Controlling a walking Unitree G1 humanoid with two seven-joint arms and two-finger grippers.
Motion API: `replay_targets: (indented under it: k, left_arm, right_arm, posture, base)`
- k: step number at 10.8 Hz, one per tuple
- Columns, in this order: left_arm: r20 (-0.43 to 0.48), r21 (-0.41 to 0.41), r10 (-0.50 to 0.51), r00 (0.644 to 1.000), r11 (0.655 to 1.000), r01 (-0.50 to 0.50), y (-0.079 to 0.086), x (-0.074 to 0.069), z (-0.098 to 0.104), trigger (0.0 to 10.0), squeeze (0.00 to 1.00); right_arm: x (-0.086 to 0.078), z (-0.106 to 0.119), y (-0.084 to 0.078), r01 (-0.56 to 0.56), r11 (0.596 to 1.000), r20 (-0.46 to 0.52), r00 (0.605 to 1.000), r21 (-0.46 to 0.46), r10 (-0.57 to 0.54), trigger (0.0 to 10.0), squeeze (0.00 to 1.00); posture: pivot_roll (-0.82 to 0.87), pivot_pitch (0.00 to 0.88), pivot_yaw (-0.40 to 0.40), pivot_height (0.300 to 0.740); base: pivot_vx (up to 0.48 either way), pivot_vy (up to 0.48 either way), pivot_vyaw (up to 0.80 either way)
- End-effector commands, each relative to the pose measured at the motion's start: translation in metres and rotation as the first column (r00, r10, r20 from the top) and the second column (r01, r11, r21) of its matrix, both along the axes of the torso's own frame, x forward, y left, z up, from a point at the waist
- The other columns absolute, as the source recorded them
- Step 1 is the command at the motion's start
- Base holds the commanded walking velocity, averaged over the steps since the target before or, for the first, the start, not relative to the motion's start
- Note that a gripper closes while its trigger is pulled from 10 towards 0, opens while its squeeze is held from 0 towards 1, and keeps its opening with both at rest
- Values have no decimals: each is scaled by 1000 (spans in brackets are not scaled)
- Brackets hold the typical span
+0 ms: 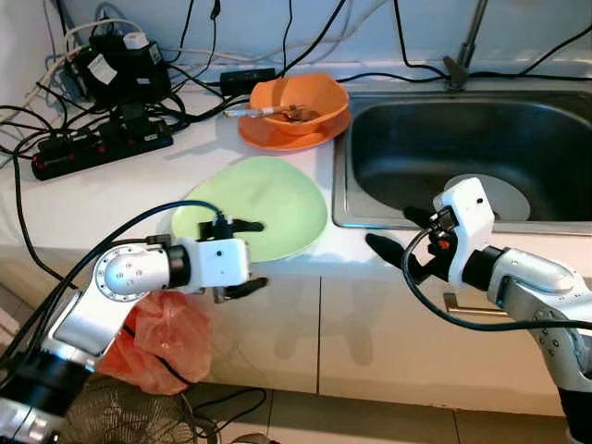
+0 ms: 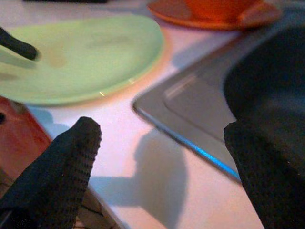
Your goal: Kitchen organization
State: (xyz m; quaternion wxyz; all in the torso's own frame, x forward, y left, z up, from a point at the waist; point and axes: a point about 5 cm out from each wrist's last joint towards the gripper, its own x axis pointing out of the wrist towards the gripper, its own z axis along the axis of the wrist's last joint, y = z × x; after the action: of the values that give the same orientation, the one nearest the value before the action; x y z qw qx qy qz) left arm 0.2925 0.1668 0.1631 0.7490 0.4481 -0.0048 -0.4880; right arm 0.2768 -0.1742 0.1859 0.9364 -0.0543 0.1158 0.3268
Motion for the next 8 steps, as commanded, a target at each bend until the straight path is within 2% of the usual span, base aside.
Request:
replay_targets:
  k: [1,3,4,5,6,7,8]
  left_arm:
    - [36,27,19,999,999,-20,4,6,4,10000,0]
    - [78,60,78,994,995,-83,16,16,1,10000,0]
    - [109,19,94,990,995,-97,16,21,5,10000,0]
    - [116,22,92,989,995,-95,16,21,5,10000,0]
    - [144,15,94,985,995,-98,16,23,4,6392,0]
    - [185,-18,94,978,996,-92,14,25,10,941,0]
    - [212,-49,89,973,996,-80,12,26,16,0,0]
  right_arm:
    - [-3,7,6,-30,1000,19,999,9,29,10000,0]
    - [-5,7,11,-39,999,23,999,8,39,10000,0]
    - [-6,7,12,-47,999,28,999,3,47,10000,0]
    - [-6,8,12,-45,999,30,999,6,45,10000,0]
    - [-6,10,13,-47,999,35,998,9,47,10000,0]
    - [-10,11,14,-72,997,29,997,25,72,10000,0]
    - [-15,10,14,-109,994,10,994,27,109,10000,0]
  posture:
    - [128,39,102,740]
    - [127,38,107,740]
    - [126,37,107,740]
    - [124,39,108,740]
    - [124,39,107,740]
    - [124,39,106,740]
    - [124,40,107,740]
  base:
    - [0,0,0]
    - [0,0,0]
    - [0,0,0]
    - [0,0,0]
    - [0,0,0]
    - [0,0,0]
    - [0,0,0]
